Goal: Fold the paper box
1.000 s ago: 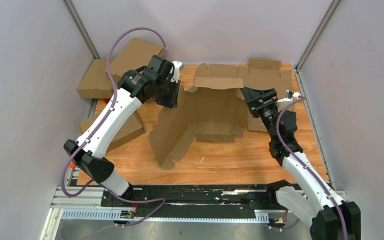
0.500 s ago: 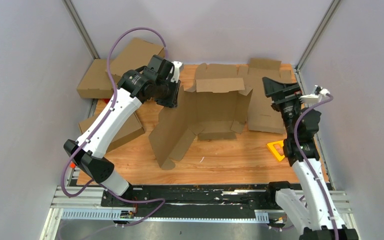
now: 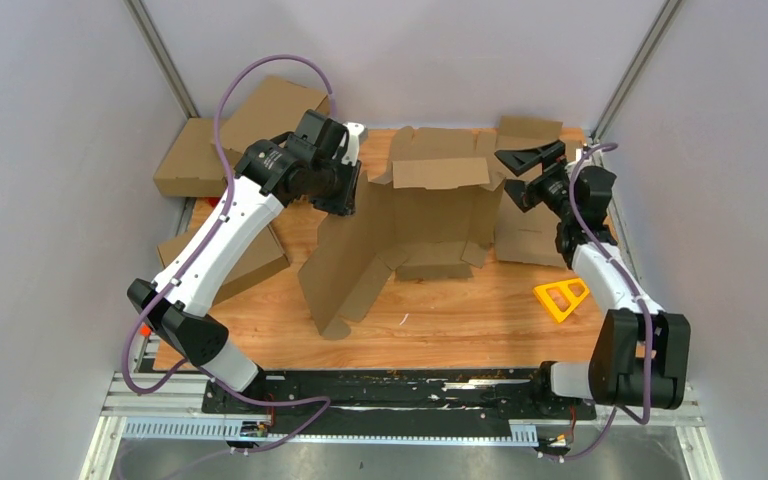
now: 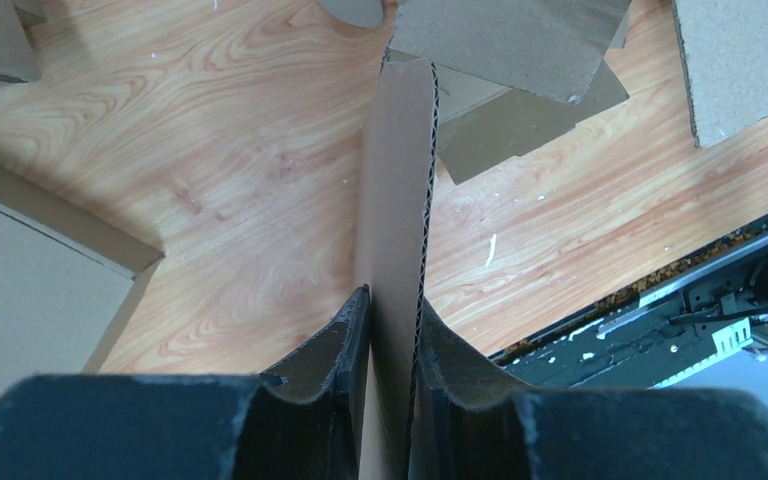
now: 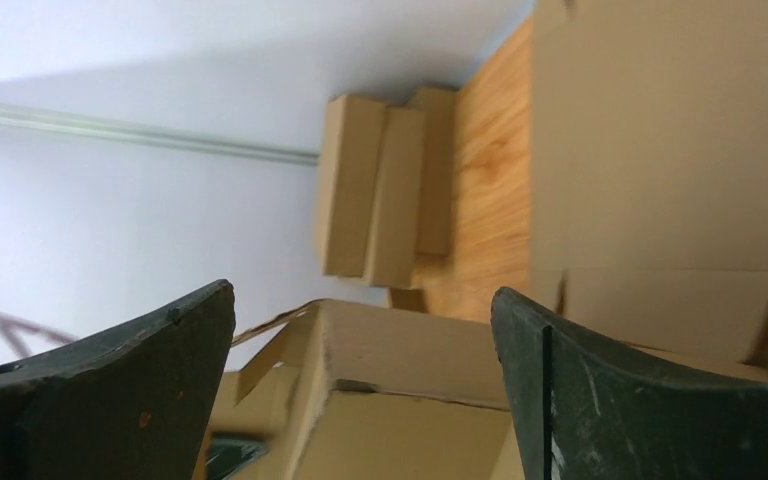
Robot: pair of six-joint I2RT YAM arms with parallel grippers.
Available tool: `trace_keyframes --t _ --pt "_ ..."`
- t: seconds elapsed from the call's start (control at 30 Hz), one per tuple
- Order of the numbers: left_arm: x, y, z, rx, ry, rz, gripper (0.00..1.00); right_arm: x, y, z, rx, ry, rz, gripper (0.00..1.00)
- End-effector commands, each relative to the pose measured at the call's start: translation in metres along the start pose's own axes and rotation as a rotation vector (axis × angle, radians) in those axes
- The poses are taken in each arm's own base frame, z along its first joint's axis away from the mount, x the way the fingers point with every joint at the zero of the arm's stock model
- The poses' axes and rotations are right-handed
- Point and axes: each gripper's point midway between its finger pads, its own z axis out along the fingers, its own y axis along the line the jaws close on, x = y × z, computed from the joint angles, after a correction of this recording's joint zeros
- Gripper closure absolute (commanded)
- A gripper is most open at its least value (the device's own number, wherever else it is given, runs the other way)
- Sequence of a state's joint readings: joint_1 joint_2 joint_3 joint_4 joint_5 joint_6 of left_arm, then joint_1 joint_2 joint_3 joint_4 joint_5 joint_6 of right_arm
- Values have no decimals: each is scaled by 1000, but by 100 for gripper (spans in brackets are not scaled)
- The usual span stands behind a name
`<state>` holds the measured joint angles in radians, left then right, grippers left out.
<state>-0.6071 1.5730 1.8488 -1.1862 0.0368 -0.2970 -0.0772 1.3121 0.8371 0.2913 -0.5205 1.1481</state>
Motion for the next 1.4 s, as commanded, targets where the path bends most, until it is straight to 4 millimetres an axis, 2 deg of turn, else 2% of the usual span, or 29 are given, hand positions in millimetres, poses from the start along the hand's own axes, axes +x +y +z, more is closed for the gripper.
trace_keyframes --t 0.0,0.17,0.37,0.57,0.73,0.9,1.13,1.37 --pt "-9 -8 -5 32 -35 9 74 17 65 -6 -285 92 43 0" --pt "-11 -13 -3 40 -35 9 74 40 81 -10 -291 117 37 0" --pt "-13 -22 -2 69 -44 5 74 60 77 -17 -225 78 7 0" --pt "-12 -24 -1 66 -41 12 74 65 86 -10 -191 73 -54 0" --pt "-13 -25 0 61 -38 16 74 67 84 -4 -141 76 -94 0" --pt "-14 -24 0 44 -36 24 75 68 86 -9 -166 56 -112 0" --pt "-13 -24 0 28 -30 33 75 78 90 -5 -142 118 -230 0" --pt "-16 -26 -1 28 -45 35 75 87 67 1 -83 176 -283 21"
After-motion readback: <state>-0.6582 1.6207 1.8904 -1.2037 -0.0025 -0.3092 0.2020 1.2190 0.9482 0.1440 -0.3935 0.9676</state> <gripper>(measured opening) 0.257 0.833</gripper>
